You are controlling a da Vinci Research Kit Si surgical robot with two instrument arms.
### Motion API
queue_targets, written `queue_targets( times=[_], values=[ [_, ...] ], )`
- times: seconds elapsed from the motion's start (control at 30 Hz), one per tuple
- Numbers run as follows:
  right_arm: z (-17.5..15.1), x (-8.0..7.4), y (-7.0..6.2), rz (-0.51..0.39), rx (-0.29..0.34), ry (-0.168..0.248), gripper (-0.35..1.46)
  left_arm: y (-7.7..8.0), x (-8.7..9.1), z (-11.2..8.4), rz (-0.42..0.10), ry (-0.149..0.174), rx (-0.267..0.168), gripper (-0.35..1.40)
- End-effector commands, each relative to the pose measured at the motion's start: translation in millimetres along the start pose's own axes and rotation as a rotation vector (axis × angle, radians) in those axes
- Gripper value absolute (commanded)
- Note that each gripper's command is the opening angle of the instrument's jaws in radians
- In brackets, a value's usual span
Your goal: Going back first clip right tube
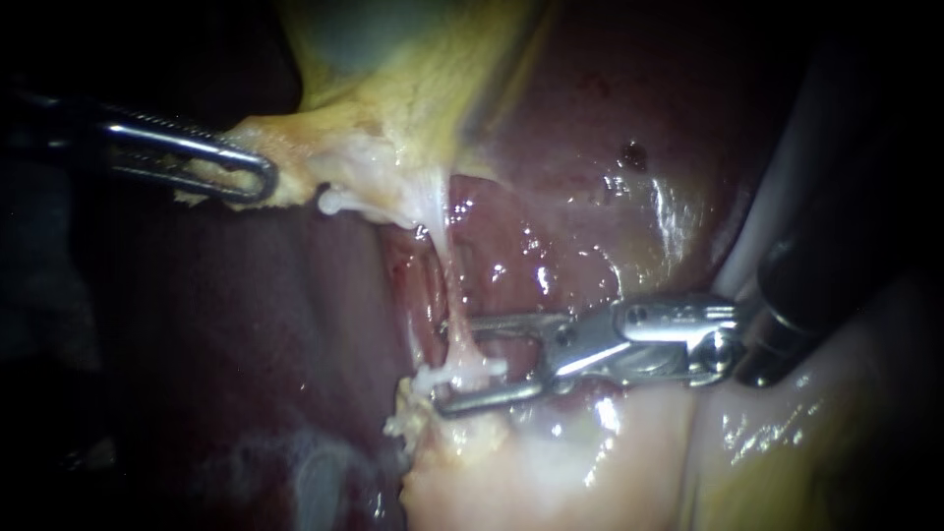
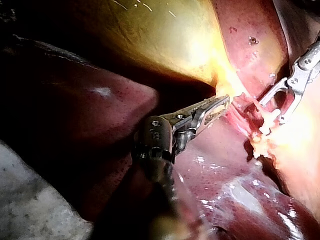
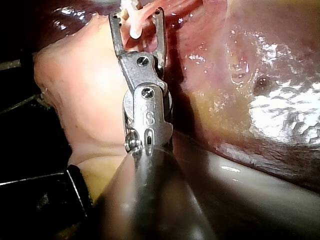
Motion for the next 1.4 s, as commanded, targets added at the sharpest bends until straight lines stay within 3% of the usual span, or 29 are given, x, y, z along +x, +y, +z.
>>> queue_targets(
  times=[0.03, 0.13, 0.27, 0.37, 0.73, 1.17, 1.4],
  values=[
    [-0.6, 0.4, 0.0, -0.010, 0.000, 0.001, 0.50, 0.0, 0.0, 0.0, 0.000, 0.000, -0.001, -0.35],
    [-2.3, 1.1, 0.0, -0.033, -0.002, -0.010, 0.50, 0.0, 0.0, -0.1, 0.000, 0.000, -0.001, -0.35],
    [-4.3, 1.9, 0.1, -0.057, -0.015, -0.066, 0.50, 0.0, 0.0, -0.1, 0.000, 0.000, -0.001, -0.35],
    [-5.7, 2.6, 0.1, -0.070, -0.015, -0.086, 0.49, 0.0, 0.0, -0.1, 0.000, 0.000, -0.001, -0.35],
    [-8.2, 4.5, -0.8, -0.093, -0.011, -0.084, 0.49, 0.0, 0.0, -0.1, 0.000, 0.000, -0.001, -0.35],
    [-8.6, 4.7, -1.0, -0.110, -0.008, -0.084, 0.49, -0.1, 0.0, 0.0, 0.000, 0.000, -0.001, -0.35],
    [-8.7, 4.7, -1.1, -0.116, -0.007, -0.084, 0.49, -1.1, -0.6, 0.8, 0.005, -0.001, -0.001, -0.35]
  ],
)
